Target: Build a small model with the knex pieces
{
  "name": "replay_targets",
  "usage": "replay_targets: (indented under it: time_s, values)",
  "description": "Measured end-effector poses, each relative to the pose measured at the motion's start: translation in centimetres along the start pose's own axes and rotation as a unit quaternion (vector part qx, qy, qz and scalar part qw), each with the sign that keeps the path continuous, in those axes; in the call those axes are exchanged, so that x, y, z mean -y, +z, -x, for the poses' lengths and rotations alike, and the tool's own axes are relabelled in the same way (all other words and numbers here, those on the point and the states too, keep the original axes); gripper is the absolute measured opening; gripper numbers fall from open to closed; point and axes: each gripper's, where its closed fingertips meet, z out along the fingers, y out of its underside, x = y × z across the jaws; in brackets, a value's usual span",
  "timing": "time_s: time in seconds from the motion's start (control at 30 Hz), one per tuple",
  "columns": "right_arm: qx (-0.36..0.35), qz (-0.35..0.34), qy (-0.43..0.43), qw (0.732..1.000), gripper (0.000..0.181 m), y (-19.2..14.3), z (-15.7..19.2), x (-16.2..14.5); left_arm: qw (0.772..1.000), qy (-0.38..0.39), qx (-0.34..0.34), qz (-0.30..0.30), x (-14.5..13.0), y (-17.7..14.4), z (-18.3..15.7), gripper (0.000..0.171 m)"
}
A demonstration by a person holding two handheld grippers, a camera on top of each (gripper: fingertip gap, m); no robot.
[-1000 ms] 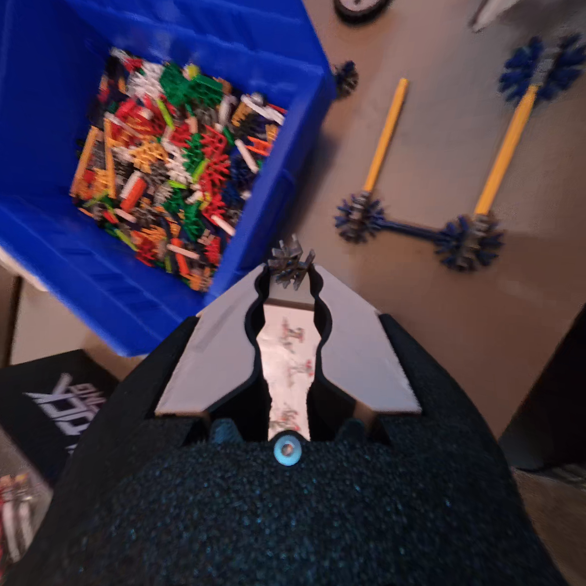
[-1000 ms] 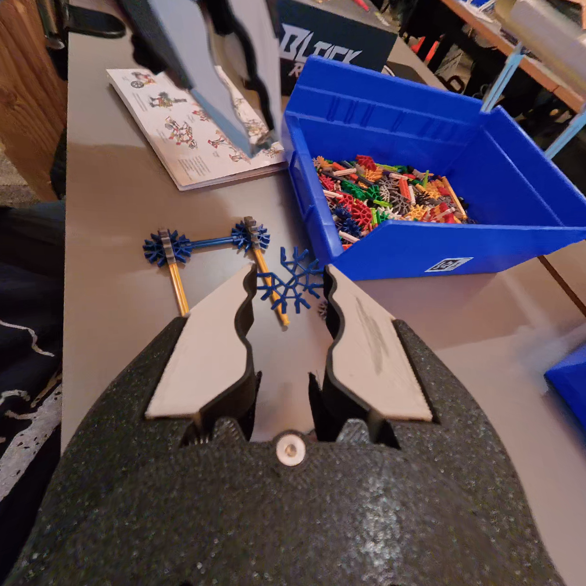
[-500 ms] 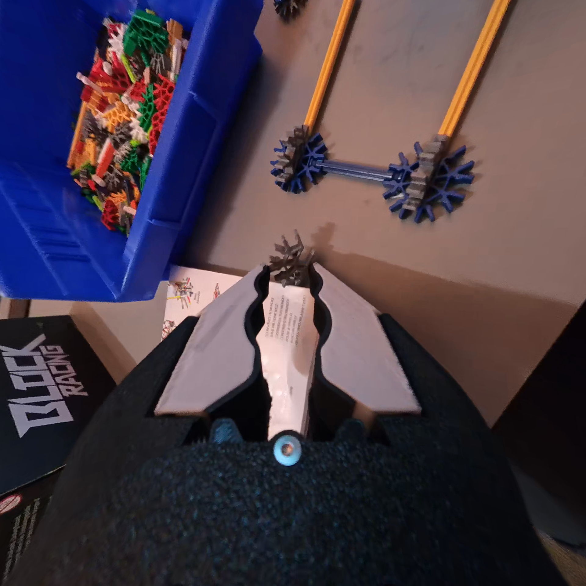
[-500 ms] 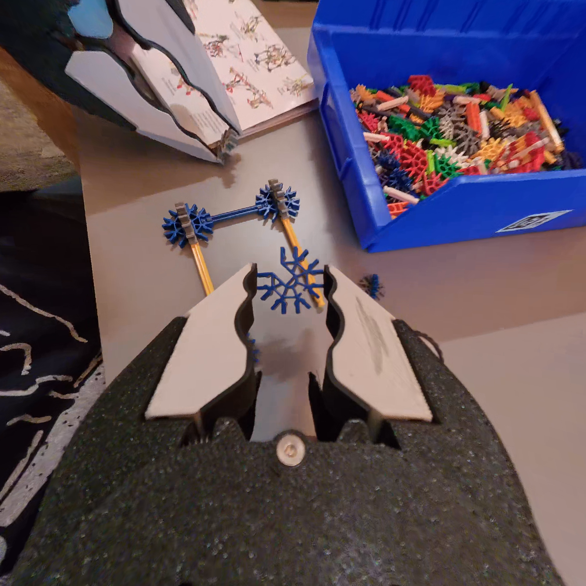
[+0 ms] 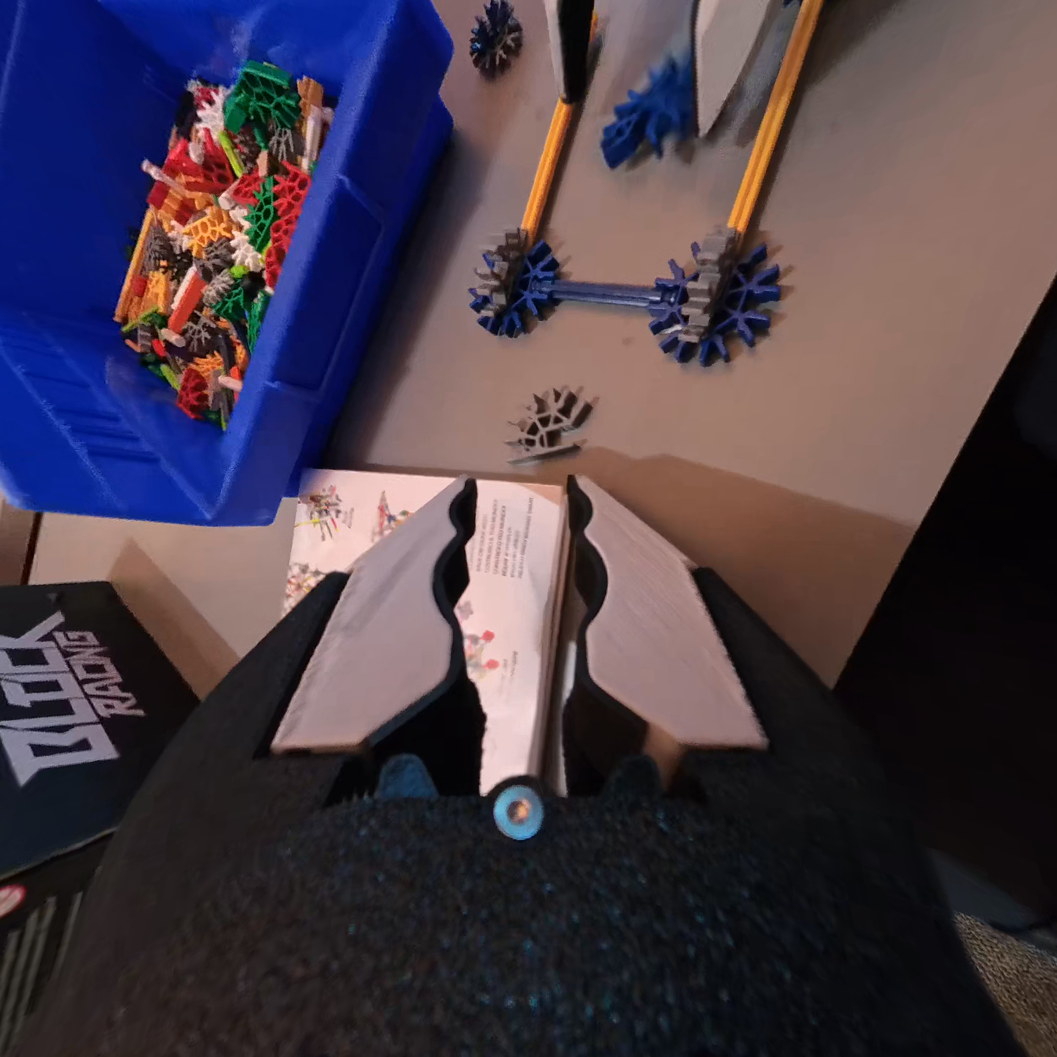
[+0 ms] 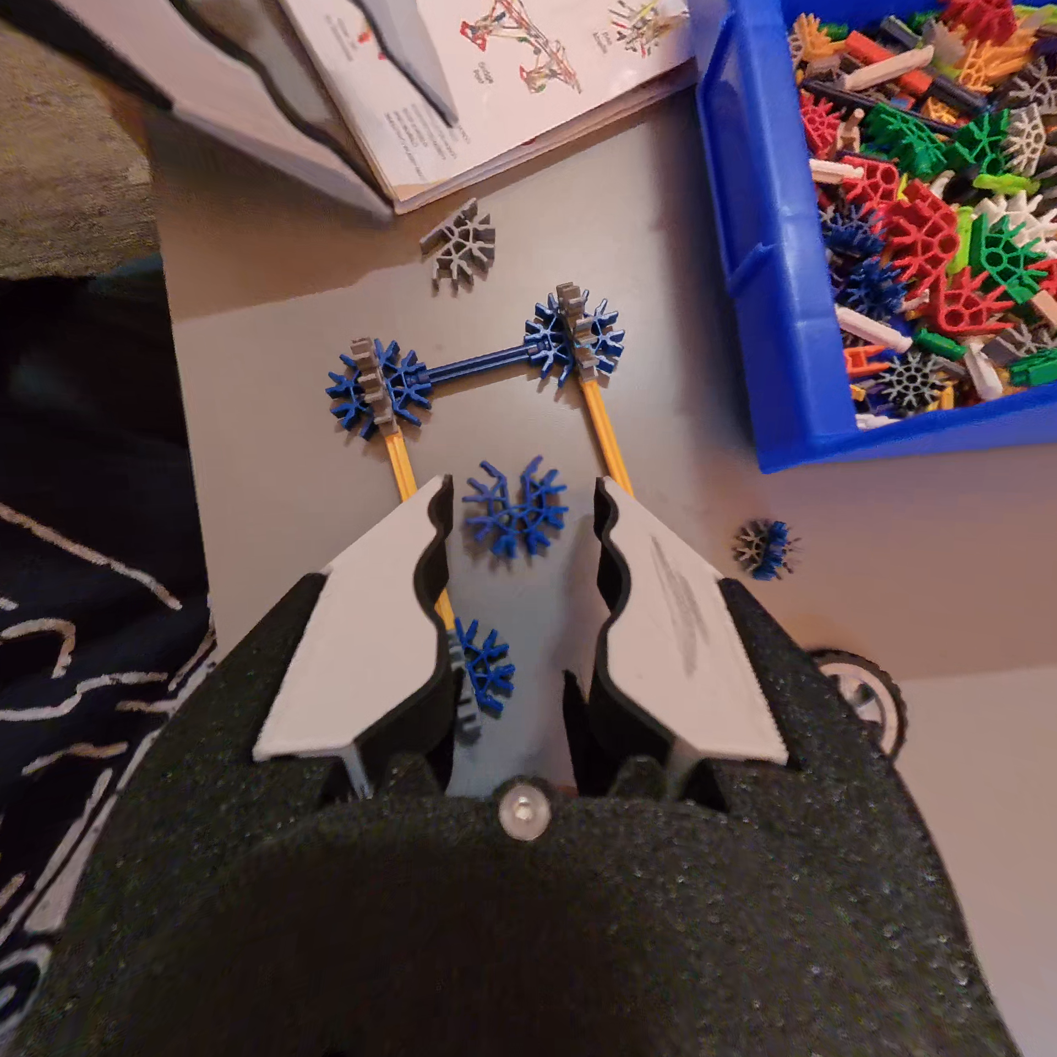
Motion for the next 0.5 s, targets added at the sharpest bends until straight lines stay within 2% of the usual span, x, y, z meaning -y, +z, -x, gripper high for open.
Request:
replay_targets:
  time_s: [0.1, 0.13, 0.3, 0.4, 0.5]
  values:
    - [0.011, -0.005, -0.02, 1.0, 0.049, -0.9, -0.1, 0.0, 0.999, 0.003, -0.033, -0.017, 0.9, -0.4, 1.1, 0.03]
    - [0.015, -0.005, -0.029, 0.999, 0.048, -1.2, -0.2, -0.1, 0.998, 0.0, -0.065, -0.01, 0.8, -0.3, 0.9, 0.03]
    - [0.019, -0.002, -0.07, 0.997, 0.046, -1.9, -0.4, -0.1, 0.99, 0.023, -0.137, 0.008, 0.3, 0.7, 1.9, 0.036]
    - [0.015, -0.001, -0.077, 0.997, 0.046, -1.6, -0.4, -0.1, 0.98, 0.03, -0.198, 0.012, 0.1, 1.4, 1.0, 0.039]
    - [0.016, -0.004, -0.072, 0.997, 0.046, -1.2, -0.4, -0.1, 0.972, 0.041, -0.231, 0.012, 0.0, 2.1, 0.1, 0.039]
